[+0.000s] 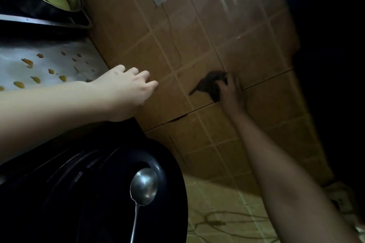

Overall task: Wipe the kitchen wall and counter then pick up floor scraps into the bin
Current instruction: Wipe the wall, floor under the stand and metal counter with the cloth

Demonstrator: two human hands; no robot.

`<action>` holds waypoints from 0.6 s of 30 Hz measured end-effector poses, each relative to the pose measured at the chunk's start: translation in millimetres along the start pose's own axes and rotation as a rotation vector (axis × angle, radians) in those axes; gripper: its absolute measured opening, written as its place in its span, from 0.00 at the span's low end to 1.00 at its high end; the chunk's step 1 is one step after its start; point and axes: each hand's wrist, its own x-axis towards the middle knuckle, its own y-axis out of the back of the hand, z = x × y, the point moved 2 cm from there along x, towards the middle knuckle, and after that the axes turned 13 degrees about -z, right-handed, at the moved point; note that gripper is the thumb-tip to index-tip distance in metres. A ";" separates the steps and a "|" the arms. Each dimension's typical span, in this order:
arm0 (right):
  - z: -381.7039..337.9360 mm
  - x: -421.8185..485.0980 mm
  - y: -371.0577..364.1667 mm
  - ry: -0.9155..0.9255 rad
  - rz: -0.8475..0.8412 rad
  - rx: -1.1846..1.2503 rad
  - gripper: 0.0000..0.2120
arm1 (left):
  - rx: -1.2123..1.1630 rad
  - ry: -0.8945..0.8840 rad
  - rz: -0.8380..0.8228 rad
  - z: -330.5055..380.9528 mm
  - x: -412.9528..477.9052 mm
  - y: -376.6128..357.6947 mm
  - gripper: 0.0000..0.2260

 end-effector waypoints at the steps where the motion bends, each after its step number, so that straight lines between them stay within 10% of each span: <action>1: -3.1 -10.4 -14.6 0.026 -0.072 -0.056 0.15 | -0.008 0.000 -0.008 3.8 -0.3 -2.7 0.19; 10: -16.8 -115.2 -147.7 0.329 -0.569 -0.355 0.14 | -0.042 0.017 -0.034 34.7 -12.3 -36.2 0.17; 18: -36.7 -92.1 -117.1 0.427 -0.283 -0.538 0.08 | -0.020 0.031 -0.048 37.0 -21.9 -36.8 0.17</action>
